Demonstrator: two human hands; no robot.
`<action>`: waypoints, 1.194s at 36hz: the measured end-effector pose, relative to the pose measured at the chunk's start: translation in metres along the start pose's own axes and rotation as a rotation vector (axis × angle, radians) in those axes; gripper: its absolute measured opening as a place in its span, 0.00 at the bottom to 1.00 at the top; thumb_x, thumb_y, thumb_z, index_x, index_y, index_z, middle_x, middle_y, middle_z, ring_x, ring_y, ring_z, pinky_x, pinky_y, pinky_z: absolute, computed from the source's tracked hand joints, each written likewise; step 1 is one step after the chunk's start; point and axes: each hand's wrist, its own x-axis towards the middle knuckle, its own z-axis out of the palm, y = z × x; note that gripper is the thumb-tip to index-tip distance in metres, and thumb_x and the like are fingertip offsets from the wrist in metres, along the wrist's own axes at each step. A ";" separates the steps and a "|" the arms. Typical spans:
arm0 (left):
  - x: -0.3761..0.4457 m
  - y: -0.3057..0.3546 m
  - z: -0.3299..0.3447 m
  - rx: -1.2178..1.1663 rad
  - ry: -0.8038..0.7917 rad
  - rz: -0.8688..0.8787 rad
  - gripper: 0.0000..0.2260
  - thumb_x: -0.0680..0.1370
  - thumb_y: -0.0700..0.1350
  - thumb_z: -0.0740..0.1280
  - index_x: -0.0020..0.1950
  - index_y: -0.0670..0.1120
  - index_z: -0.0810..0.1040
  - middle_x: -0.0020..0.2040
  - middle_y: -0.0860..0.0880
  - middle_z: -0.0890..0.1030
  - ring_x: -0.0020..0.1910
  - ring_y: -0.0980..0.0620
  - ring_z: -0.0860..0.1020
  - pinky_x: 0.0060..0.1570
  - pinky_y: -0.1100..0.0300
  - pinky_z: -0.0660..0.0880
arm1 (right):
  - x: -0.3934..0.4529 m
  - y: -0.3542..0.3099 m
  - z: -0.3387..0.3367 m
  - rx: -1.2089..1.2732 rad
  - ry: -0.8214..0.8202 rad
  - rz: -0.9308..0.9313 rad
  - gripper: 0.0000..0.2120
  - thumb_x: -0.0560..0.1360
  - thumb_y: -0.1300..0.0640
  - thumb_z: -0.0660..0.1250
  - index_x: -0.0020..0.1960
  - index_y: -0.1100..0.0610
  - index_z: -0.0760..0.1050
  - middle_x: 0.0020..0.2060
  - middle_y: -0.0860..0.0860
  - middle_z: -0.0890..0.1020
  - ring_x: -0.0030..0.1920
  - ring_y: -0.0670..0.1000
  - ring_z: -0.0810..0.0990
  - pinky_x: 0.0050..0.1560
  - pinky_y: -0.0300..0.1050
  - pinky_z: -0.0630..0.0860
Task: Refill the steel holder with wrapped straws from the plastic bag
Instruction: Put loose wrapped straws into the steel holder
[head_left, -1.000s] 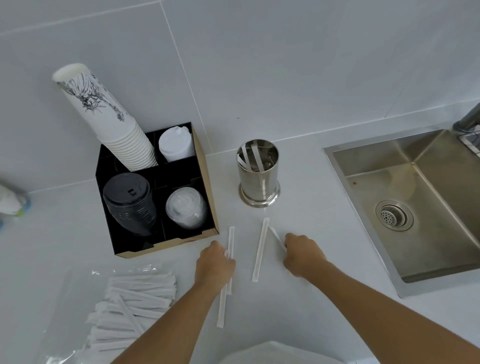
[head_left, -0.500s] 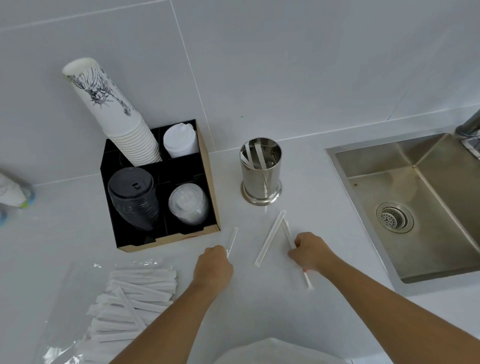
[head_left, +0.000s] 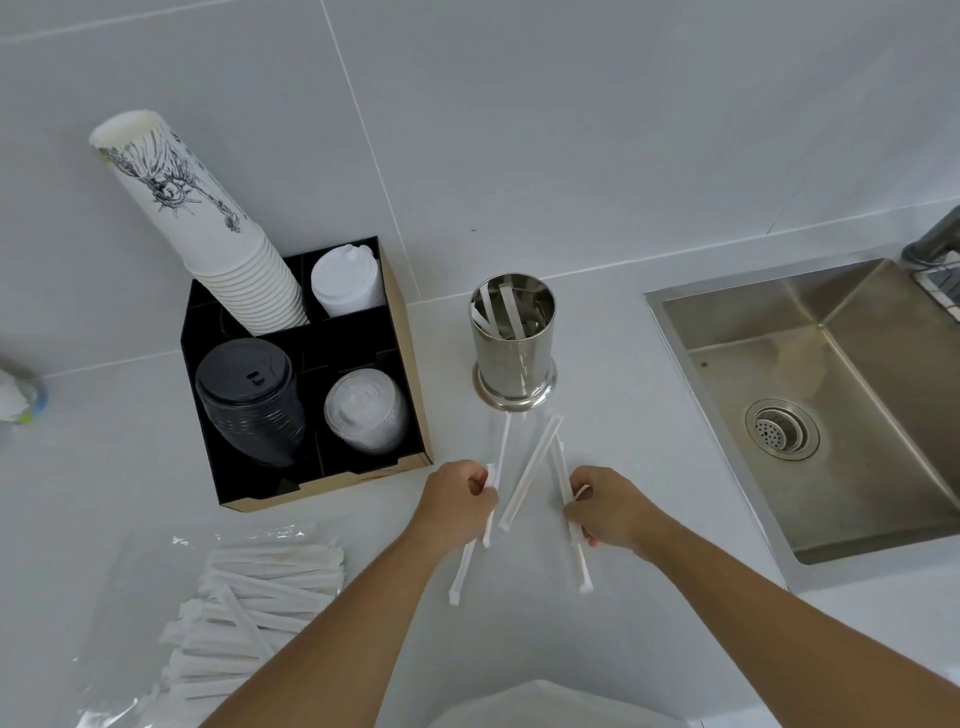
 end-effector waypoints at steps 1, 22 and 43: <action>0.003 0.003 0.001 -0.016 -0.018 -0.013 0.11 0.75 0.41 0.66 0.33 0.49 0.73 0.30 0.52 0.75 0.29 0.57 0.71 0.26 0.72 0.66 | 0.000 -0.001 0.001 -0.005 -0.006 -0.006 0.06 0.70 0.64 0.63 0.45 0.59 0.76 0.36 0.55 0.80 0.29 0.52 0.77 0.30 0.41 0.75; 0.015 0.027 0.018 -0.410 -0.098 -0.242 0.07 0.80 0.43 0.64 0.56 0.44 0.76 0.52 0.44 0.83 0.50 0.45 0.83 0.54 0.50 0.80 | 0.012 -0.013 0.025 -0.088 -0.085 -0.072 0.09 0.73 0.61 0.66 0.44 0.47 0.75 0.41 0.48 0.80 0.38 0.48 0.79 0.32 0.37 0.75; 0.018 0.039 0.032 -0.571 -0.069 -0.387 0.10 0.78 0.34 0.61 0.49 0.45 0.79 0.47 0.43 0.86 0.47 0.43 0.84 0.53 0.45 0.81 | 0.022 -0.023 0.027 0.045 0.189 0.075 0.02 0.73 0.58 0.68 0.42 0.55 0.76 0.38 0.54 0.83 0.40 0.57 0.84 0.44 0.51 0.83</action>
